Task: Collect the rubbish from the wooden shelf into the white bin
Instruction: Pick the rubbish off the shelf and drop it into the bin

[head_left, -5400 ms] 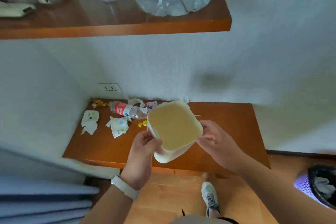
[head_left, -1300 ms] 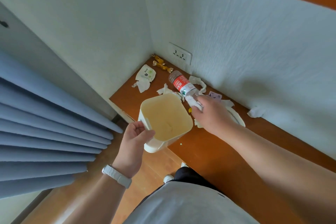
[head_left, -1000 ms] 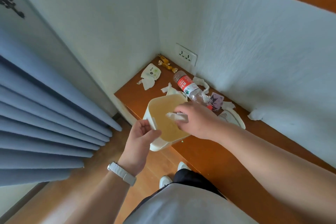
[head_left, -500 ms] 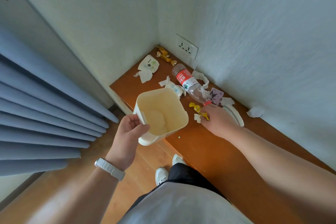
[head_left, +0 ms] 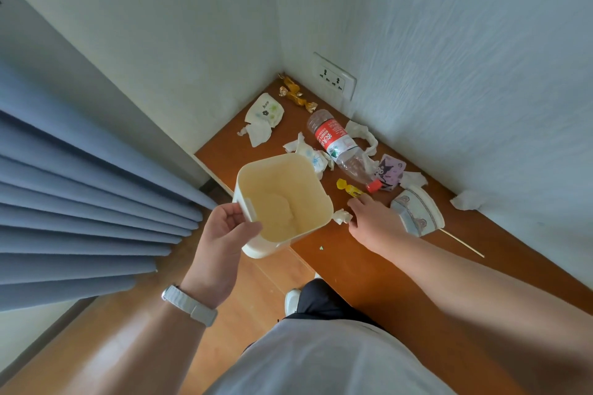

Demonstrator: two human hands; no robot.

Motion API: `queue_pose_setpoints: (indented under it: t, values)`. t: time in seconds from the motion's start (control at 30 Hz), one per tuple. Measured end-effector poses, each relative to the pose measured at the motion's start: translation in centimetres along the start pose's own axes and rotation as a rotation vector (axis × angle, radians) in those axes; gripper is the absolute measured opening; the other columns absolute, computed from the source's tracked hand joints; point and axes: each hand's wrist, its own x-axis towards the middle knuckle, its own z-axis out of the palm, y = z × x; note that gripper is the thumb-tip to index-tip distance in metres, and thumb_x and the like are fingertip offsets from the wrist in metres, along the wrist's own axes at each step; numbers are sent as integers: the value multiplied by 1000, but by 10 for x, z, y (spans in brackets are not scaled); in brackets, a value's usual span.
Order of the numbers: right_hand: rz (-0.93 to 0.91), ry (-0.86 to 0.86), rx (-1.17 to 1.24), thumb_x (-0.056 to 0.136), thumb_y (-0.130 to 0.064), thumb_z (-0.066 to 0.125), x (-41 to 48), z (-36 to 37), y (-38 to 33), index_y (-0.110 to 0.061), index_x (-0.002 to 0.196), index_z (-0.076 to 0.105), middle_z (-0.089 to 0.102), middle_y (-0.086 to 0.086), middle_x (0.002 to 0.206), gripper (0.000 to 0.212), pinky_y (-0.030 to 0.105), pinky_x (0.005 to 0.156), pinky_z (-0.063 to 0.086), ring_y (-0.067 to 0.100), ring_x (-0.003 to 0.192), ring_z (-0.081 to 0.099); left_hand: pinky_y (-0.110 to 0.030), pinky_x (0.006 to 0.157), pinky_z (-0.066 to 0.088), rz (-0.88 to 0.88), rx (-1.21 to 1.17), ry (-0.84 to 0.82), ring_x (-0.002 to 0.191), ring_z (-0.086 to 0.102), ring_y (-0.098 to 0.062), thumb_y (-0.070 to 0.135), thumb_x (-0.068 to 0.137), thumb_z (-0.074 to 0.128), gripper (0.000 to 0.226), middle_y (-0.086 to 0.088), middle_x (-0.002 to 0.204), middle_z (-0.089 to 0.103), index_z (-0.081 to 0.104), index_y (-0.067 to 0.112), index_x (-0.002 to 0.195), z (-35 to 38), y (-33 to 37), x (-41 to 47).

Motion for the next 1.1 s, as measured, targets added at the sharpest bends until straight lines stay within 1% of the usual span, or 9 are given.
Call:
queue_pose_setpoints:
  t: [0.17, 0.37, 0.47, 0.53, 0.6, 0.77, 0.9, 1.0, 1.1]
  values:
    - [-31, -36, 6, 88, -35, 62, -3, -1, -8, -22, 127, 48, 54, 2, 118, 44, 28, 53, 47, 21, 85, 66, -31, 75, 56, -12, -4, -8, 91, 67, -28, 19, 65, 73, 58, -32, 114, 65, 55, 0, 117, 2, 1, -1]
    - [-10, -23, 47, 95, -31, 52, -5, 0, -15, -18, 114, 58, 55, 2, 108, 23, 28, 53, 38, 20, 76, 59, -24, 69, 57, -3, -7, -9, 84, 71, -22, 27, 58, 77, 64, -15, 99, 72, 57, 3, 114, 1, 3, -6]
    - [-13, -12, 66, 93, -30, 55, -9, 0, -18, -19, 121, 53, 55, 2, 112, 30, 29, 53, 43, 20, 81, 61, -23, 69, 57, 4, -12, -1, 82, 72, -21, 28, 57, 77, 66, -16, 99, 71, 56, 2, 114, -3, 4, -10]
    - [-29, -24, 80, 91, -32, 59, -10, -1, -23, -21, 129, 46, 51, 2, 117, 41, 31, 57, 51, 20, 89, 61, -23, 68, 57, 8, -15, 8, 82, 72, -21, 27, 56, 78, 66, -16, 99, 71, 56, 2, 114, -5, 5, -13]
    - [-78, -46, 70, 91, -33, 60, -7, -3, -28, -23, 133, 43, 48, 2, 120, 46, 31, 61, 52, 20, 97, 58, -23, 68, 56, 6, -14, 21, 81, 72, -20, 27, 55, 78, 68, -17, 100, 70, 56, 1, 114, -8, 3, -17]
    - [-83, -71, 93, 96, -24, 52, 2, -1, -45, -19, 122, 53, 48, 3, 116, 27, 31, 62, 41, 22, 100, 51, -22, 67, 56, -5, -23, 58, 80, 70, -20, 27, 55, 78, 71, -19, 101, 67, 55, -1, 116, -16, -1, -29]
    - [-38, -72, 177, 95, -22, 51, 0, -5, -47, -19, 121, 57, 51, 2, 111, 27, 36, 67, 53, 19, 87, 56, -21, 66, 55, -1, -37, 79, 79, 71, -19, 21, 60, 77, 64, -19, 102, 68, 55, -1, 116, -22, -2, -34]
    - [15, 22, 326, 93, -24, 55, -2, -25, -47, -20, 118, 59, 53, -1, 113, 26, 36, 71, 54, 17, 88, 57, -21, 65, 55, 4, -59, 82, 80, 71, -19, 12, 68, 71, 53, -20, 103, 68, 55, -1, 117, -24, -3, -36]
    - [-22, 214, 524, 91, -26, 62, -7, -59, -54, -19, 117, 62, 52, -6, 111, 27, 32, 75, 53, 15, 96, 57, -22, 65, 56, 21, -64, 70, 80, 70, -19, 12, 68, 69, 51, -20, 102, 68, 55, -1, 116, -23, -2, -37]
